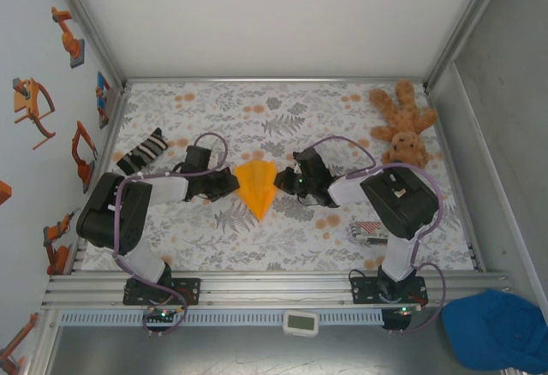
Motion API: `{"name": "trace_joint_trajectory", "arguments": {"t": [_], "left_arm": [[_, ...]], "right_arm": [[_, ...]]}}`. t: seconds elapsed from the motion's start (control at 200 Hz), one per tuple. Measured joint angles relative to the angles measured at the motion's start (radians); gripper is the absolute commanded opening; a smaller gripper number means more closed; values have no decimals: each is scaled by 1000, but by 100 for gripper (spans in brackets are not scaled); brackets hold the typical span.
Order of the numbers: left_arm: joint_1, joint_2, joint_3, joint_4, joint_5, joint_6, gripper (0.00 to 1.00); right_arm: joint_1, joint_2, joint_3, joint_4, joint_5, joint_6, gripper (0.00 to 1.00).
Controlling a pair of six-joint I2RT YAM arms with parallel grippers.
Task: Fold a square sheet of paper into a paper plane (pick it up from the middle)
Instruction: Move the paper plane to the center of the table.
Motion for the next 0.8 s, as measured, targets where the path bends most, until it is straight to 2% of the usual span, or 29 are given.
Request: {"name": "trace_joint_trajectory", "arguments": {"t": [0.115,0.24,0.32,0.396,0.571,0.801], "left_arm": [[0,6,-3,9,0,0,4],[0,7,-3,20,3,0,4],[0,7,-3,23,10,0,4],[0,7,-3,24,16,0,4],[0,7,-3,25,24,0,4],[0,7,-3,25,36,0,5]], "right_arm": [[0,8,0,-1,0,0,7],[0,-8,-4,-19,8,2,23],[0,-55,-10,-72,36,-13,38],[2,-130,-12,-146,86,-32,43],[68,-275,32,-346,235,-93,45],[244,-177,199,-527,323,-149,43]]}}
